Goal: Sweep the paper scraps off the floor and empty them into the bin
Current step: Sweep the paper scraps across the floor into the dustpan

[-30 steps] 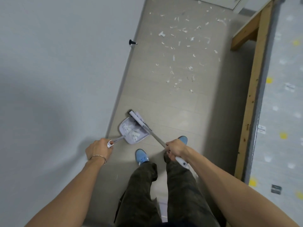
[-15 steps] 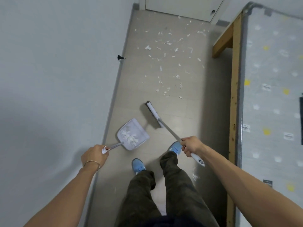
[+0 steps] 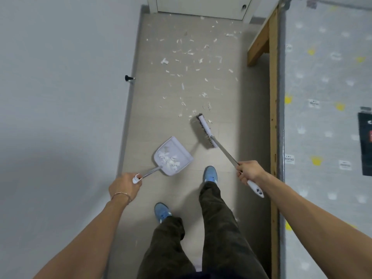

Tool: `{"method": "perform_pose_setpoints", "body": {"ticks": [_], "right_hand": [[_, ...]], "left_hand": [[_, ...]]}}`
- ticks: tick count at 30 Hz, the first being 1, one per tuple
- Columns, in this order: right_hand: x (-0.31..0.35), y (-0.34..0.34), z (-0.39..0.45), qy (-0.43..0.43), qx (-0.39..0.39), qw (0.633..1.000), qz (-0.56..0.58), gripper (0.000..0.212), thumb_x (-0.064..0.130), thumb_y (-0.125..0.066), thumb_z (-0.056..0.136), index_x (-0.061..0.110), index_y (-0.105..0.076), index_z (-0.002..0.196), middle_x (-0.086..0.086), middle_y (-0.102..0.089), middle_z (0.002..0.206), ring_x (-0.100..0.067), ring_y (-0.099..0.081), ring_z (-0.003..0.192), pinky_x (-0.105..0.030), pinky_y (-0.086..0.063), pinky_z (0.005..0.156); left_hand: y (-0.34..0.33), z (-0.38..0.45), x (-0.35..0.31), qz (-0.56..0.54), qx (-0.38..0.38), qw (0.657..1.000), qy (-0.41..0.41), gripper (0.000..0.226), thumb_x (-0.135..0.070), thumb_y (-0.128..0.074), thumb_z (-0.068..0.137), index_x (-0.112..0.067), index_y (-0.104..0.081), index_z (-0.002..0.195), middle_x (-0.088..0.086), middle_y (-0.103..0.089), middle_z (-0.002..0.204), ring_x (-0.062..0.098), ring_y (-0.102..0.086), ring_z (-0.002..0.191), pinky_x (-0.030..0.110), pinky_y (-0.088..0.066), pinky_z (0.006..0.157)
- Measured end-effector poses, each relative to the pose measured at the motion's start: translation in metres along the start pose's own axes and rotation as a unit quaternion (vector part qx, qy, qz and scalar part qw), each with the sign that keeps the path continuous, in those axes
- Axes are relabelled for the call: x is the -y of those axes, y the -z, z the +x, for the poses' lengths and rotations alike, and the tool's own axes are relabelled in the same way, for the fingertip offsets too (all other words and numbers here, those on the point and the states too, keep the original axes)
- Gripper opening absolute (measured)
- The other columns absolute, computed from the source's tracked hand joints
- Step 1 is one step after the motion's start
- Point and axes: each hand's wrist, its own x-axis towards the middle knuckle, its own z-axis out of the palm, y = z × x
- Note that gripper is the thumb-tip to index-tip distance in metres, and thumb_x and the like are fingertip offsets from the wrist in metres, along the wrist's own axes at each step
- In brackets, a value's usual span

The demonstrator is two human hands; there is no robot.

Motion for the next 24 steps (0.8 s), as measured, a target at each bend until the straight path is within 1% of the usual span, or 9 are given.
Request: {"method": "perform_pose_setpoints", "body": {"ticks": [3, 6, 8, 9, 11, 15, 18, 22, 24], "right_hand": [[0.021, 0.032, 0.019, -0.005, -0.017, 1.000, 0.019, 0.033, -0.001, -0.042, 0.098, -0.008, -0.053, 0.128, -0.011, -0.042, 0.067, -0.014, -0.036, 0.048, -0.018, -0.033, 0.032], [0.047, 0.074, 0.050, -0.005, -0.027, 0.999, 0.030, 0.038, -0.010, -0.040, 0.093, -0.017, -0.045, 0.130, -0.010, -0.038, 0.064, -0.014, -0.033, 0.045, -0.016, -0.027, 0.032], [0.065, 0.101, 0.068, -0.003, -0.040, 0.999, 0.014, 0.033, -0.010, -0.038, 0.091, -0.014, -0.057, 0.117, -0.011, -0.039, 0.065, -0.014, -0.034, 0.041, -0.016, -0.027, 0.033], [0.075, 0.114, 0.076, -0.005, -0.040, 0.999, 0.001, 0.026, -0.007, -0.037, 0.091, -0.006, -0.062, 0.100, -0.011, -0.041, 0.066, -0.014, -0.034, 0.039, -0.016, -0.028, 0.033], [0.096, 0.138, 0.095, -0.020, -0.046, 0.998, -0.025, 0.022, -0.002, -0.038, 0.093, -0.001, -0.057, 0.081, -0.012, -0.045, 0.066, -0.016, -0.039, 0.041, -0.017, -0.031, 0.034], [0.129, 0.162, 0.132, -0.021, -0.071, 0.993, -0.090, 0.016, 0.005, -0.044, 0.090, -0.001, -0.058, 0.084, -0.015, -0.051, 0.064, -0.022, -0.046, 0.047, -0.026, -0.038, 0.044], [0.147, 0.157, 0.153, -0.006, -0.071, 0.989, -0.126, 0.012, 0.001, -0.044, 0.083, -0.002, -0.056, 0.084, -0.017, -0.053, 0.063, -0.027, -0.051, 0.053, -0.033, -0.041, 0.053], [0.176, 0.132, 0.140, -0.002, -0.065, 0.976, -0.209, 0.011, -0.004, -0.042, 0.090, -0.001, -0.052, 0.089, -0.015, -0.057, 0.065, -0.023, -0.056, 0.046, -0.026, -0.041, 0.039], [0.179, 0.117, 0.133, 0.009, -0.053, 0.965, -0.256, 0.008, -0.002, -0.041, 0.093, -0.001, -0.049, 0.092, -0.014, -0.058, 0.064, -0.024, -0.060, 0.050, -0.032, -0.049, 0.045]], "left_hand": [[-0.002, 0.004, -0.044, 0.008, 0.009, 1.000, -0.004, 0.038, -0.036, -0.051, 0.092, -0.022, -0.051, 0.058, -0.002, -0.053, 0.062, 0.027, -0.056, 0.067, 0.026, -0.039, 0.055], [-0.006, 0.008, -0.095, 0.001, 0.014, 1.000, 0.002, 0.040, -0.036, -0.048, 0.094, -0.020, -0.050, 0.057, -0.001, -0.054, 0.061, 0.027, -0.057, 0.065, 0.027, -0.040, 0.054], [-0.006, 0.013, -0.127, -0.002, 0.015, 1.000, 0.003, 0.038, -0.034, -0.048, 0.094, -0.020, -0.054, 0.060, -0.001, -0.056, 0.063, 0.027, -0.057, 0.066, 0.028, -0.042, 0.055], [-0.006, 0.015, -0.143, -0.006, 0.014, 1.000, 0.006, 0.034, -0.032, -0.048, 0.094, -0.019, -0.059, 0.064, -0.001, -0.056, 0.063, 0.027, -0.056, 0.066, 0.029, -0.042, 0.056], [-0.006, 0.024, -0.179, 0.000, 0.008, 1.000, 0.013, 0.030, -0.030, -0.049, 0.094, -0.017, -0.065, 0.072, -0.001, -0.055, 0.062, 0.026, -0.055, 0.064, 0.028, -0.040, 0.055], [-0.004, 0.040, -0.232, 0.004, -0.007, 1.000, 0.017, 0.030, -0.029, -0.047, 0.093, -0.015, -0.067, 0.075, 0.004, -0.064, 0.071, 0.027, -0.057, 0.066, 0.030, -0.046, 0.059], [-0.003, 0.054, -0.264, 0.000, -0.027, 0.999, 0.024, 0.030, -0.028, -0.048, 0.093, -0.013, -0.069, 0.078, 0.007, -0.066, 0.077, 0.027, -0.053, 0.066, 0.031, -0.045, 0.060], [-0.004, 0.074, -0.298, -0.019, -0.016, 0.999, 0.035, 0.028, -0.026, -0.050, 0.094, -0.011, -0.070, 0.082, 0.010, -0.066, 0.080, 0.028, -0.051, 0.067, 0.029, -0.040, 0.060], [-0.006, 0.080, -0.306, -0.025, -0.014, 0.999, 0.044, 0.028, -0.028, -0.050, 0.094, -0.012, -0.071, 0.083, 0.007, -0.061, 0.072, 0.029, -0.053, 0.066, 0.027, -0.041, 0.059]]}}
